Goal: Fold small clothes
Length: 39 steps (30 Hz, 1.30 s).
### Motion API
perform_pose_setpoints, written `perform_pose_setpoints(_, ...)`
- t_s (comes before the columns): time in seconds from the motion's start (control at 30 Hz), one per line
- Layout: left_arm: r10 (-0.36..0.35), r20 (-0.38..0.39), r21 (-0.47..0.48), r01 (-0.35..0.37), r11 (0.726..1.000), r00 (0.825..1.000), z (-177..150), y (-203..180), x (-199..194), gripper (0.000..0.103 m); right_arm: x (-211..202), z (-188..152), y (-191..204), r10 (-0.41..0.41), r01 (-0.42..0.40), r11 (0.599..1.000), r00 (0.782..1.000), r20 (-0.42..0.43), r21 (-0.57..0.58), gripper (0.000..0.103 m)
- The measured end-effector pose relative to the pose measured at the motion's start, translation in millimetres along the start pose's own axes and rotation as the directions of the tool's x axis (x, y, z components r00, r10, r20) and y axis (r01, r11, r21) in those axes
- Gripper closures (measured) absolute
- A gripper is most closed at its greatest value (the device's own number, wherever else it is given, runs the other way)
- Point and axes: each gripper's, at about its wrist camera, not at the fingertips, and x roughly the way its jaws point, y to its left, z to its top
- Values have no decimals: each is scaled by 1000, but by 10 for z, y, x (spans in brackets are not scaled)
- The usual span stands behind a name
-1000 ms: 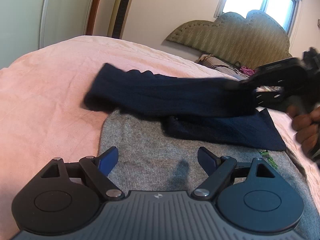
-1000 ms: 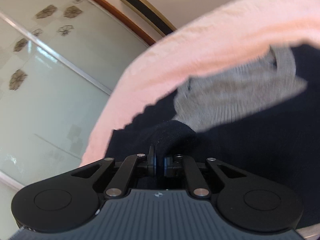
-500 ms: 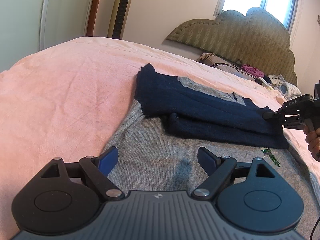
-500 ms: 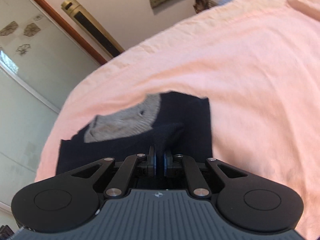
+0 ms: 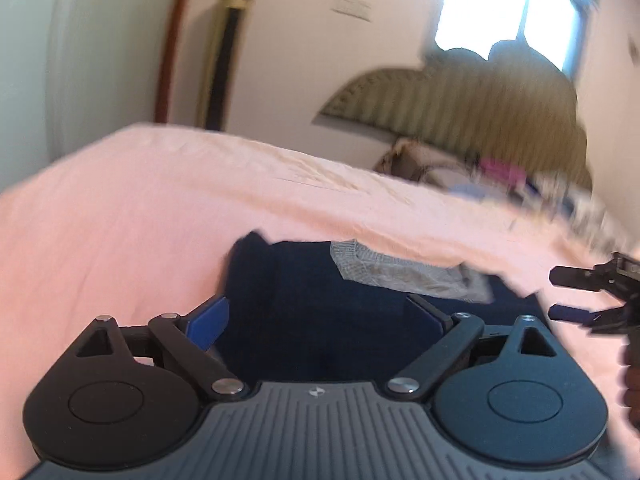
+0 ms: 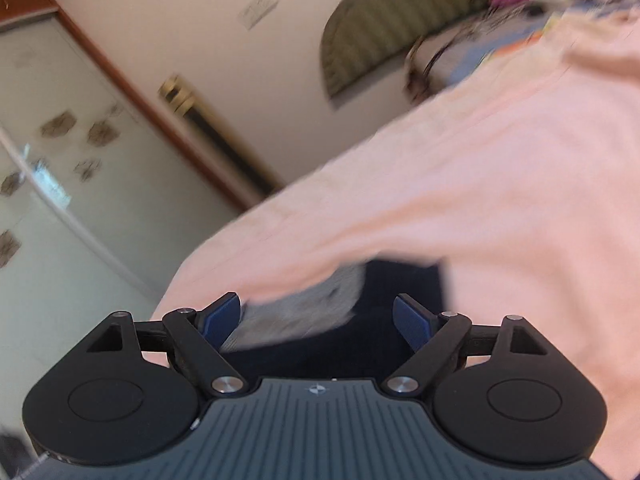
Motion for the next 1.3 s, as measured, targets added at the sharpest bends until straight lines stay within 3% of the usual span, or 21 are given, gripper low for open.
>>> perform_pose_setpoints(0.07,89,-68,76,-84,994,994,-9,-105,375,8,230,-112,73,-57,54,996,997,-42,-70,19)
perform_pose_setpoints(0.13,119,-145,84,-107,991,982,-69,-77,637,7,369,-184,17,-108,102,990,992,-63,-93,20)
perform_pose_setpoints(0.37,91,-162,96,-76,992,983,-102,33,724,0,265,-325,-199,-60,60,976,998,10,-210,27)
perform_pose_setpoints(0.53,97,-156,95,-83,992,983,-117,5,694,0,285,-288,-39,-123,118,960,992,-3,-253,26)
perform_pose_setpoints(0.63,100,-154,96,-86,992,983,-107,-9,714,0,106,-229,72,-84,92,975,995,47,-202,23)
perform_pose_setpoints(0.7,99,-154,95,-85,992,983,-107,-6,709,0,81,-209,178,-64,76,970,996,55,-233,13)
perform_pose_setpoints(0.8,98,-154,94,-84,992,983,-107,-1,703,0,283,-220,245,-150,149,938,988,20,-314,10)
perform_pose_setpoints(0.93,94,-154,92,-80,992,984,-101,3,709,0,502,-305,27,-264,248,902,964,1,-354,11)
perform_pose_setpoints(1.03,93,-154,92,-79,993,984,-98,7,713,0,458,-312,-40,-227,214,911,974,5,-352,11)
perform_pose_setpoints(1.13,89,-153,91,-76,993,984,-97,17,708,0,480,-316,38,-263,240,884,965,-2,-402,11)
perform_pose_setpoints(1.2,87,-153,91,-74,993,984,-96,19,707,0,426,-303,100,-285,271,889,958,16,-369,15)
perform_pose_setpoints(1.3,87,-153,92,-74,993,984,-98,19,707,0,393,-329,201,-248,235,899,969,14,-371,10)
